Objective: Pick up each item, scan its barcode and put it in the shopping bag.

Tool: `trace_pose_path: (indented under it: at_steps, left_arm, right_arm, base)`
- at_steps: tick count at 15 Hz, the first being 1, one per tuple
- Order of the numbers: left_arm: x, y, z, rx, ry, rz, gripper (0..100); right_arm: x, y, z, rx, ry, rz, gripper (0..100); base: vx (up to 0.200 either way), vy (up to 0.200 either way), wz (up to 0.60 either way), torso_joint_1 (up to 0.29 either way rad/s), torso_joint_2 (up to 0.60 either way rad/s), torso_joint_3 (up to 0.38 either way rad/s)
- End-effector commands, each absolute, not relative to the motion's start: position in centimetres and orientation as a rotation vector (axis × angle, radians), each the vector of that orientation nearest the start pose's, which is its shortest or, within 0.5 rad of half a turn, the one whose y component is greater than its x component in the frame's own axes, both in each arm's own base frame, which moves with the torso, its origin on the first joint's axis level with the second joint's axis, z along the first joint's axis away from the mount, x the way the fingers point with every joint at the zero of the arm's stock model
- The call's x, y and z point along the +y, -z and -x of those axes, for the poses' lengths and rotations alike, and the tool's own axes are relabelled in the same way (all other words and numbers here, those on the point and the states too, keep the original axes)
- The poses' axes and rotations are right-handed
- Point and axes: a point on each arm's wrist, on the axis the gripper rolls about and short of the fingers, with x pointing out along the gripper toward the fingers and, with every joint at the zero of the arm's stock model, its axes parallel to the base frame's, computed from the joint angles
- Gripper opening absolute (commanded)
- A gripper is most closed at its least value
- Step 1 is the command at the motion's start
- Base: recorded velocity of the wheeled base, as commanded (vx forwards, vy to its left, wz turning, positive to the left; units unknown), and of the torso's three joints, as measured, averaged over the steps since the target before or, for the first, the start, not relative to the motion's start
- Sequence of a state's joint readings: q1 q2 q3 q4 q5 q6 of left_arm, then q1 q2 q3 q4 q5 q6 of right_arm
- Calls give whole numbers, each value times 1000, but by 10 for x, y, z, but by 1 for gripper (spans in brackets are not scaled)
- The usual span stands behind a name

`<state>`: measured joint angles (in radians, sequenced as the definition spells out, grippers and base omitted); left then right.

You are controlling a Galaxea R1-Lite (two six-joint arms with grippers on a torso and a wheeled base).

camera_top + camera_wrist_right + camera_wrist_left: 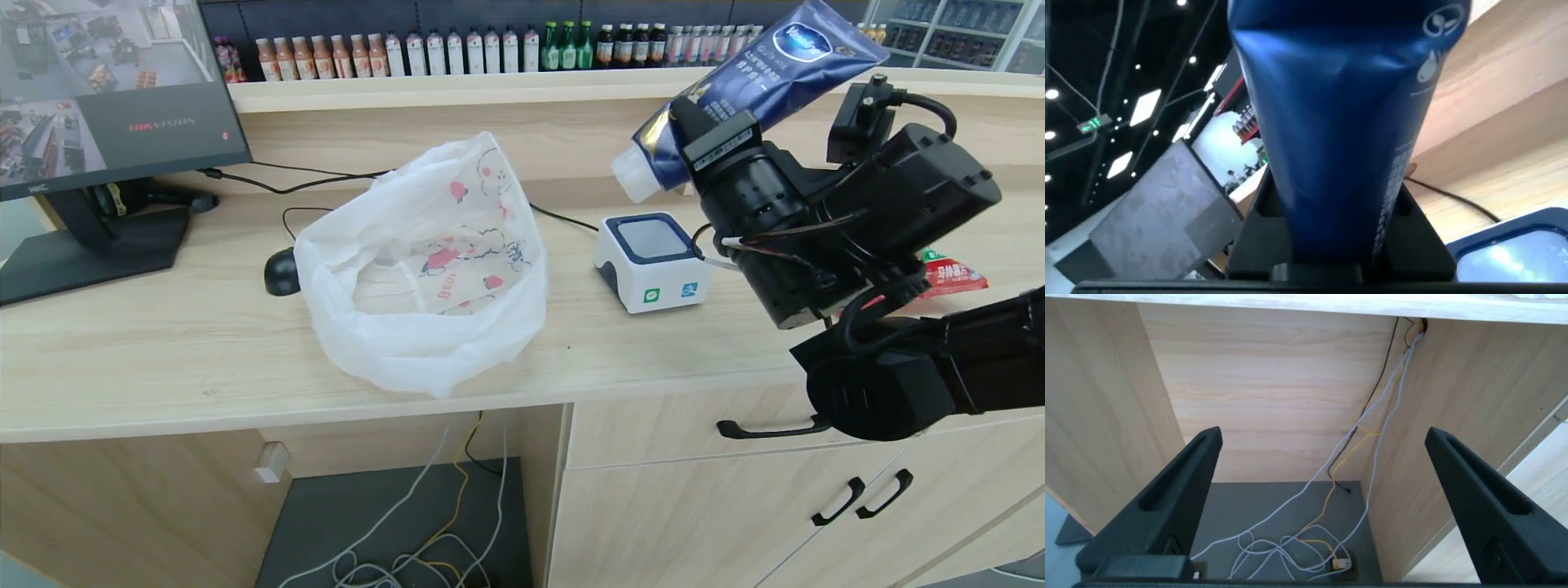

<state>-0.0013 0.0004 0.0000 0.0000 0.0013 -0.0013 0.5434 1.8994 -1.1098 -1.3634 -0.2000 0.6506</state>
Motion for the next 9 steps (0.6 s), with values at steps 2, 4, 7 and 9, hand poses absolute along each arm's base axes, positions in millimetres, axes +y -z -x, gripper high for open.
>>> trace_pose_path:
  at_steps: [2,4,7,9]
  left_arm:
    - [0,-75,23,0,0,2,100]
    - [0,-75,23,0,-2,2,100]
    - [0,-75,23,0,-2,2,100]
    - [0,-75,23,0,-2,2,100]
  right_arm:
    - [183,-265,-312,-389,-515,-897,0]
    - [185,-261,-314,-371,-521,-929,0]
    - [188,-255,-319,-318,-527,-1009,0]
    - [187,-252,-323,-283,-519,-1051,0]
  base:
    - [0,0,0,0,0,0]
    - [0,0,0,0,0,0]
    - [0,0,0,0,0,0]
    - [0,0,0,0,0,0]
